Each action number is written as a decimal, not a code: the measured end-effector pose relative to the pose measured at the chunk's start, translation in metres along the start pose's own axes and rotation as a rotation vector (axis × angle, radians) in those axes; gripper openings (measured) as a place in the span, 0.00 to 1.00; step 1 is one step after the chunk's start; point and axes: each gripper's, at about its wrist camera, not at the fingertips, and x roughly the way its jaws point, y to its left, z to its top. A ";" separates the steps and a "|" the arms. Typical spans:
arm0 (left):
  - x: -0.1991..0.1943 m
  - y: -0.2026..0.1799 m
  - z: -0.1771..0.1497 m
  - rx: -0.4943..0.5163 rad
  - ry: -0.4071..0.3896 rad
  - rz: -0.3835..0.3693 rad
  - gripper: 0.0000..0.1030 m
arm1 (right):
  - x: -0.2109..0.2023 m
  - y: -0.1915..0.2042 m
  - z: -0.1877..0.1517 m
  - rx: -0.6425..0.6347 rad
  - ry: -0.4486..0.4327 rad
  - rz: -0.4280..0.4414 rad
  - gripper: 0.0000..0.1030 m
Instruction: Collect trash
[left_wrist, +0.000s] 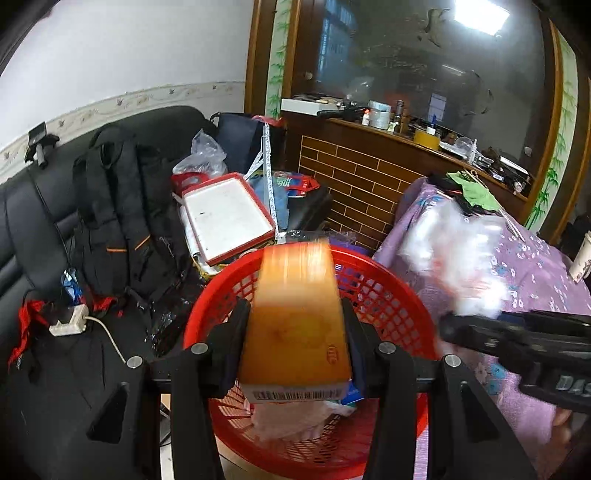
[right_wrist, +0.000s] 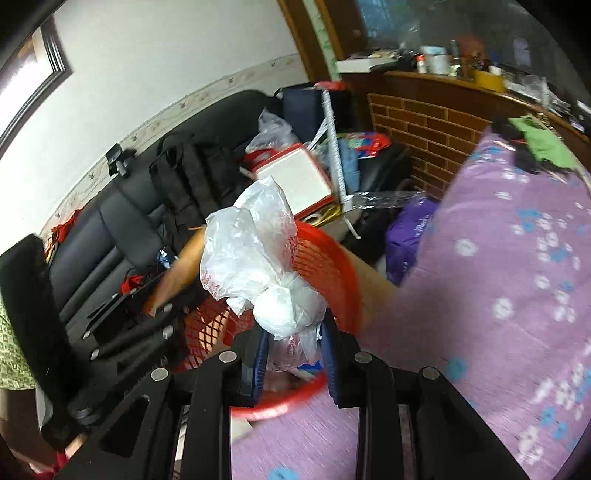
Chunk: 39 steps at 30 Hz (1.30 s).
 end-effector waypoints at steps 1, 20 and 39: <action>0.000 0.003 0.000 -0.003 0.001 0.000 0.56 | 0.004 0.001 0.000 0.007 0.003 -0.016 0.39; -0.108 -0.084 -0.043 0.127 -0.230 0.046 1.00 | -0.168 -0.020 -0.103 -0.040 -0.356 -0.526 1.00; -0.109 -0.114 -0.083 0.179 -0.223 0.140 1.00 | -0.181 -0.029 -0.176 -0.054 -0.344 -0.586 1.00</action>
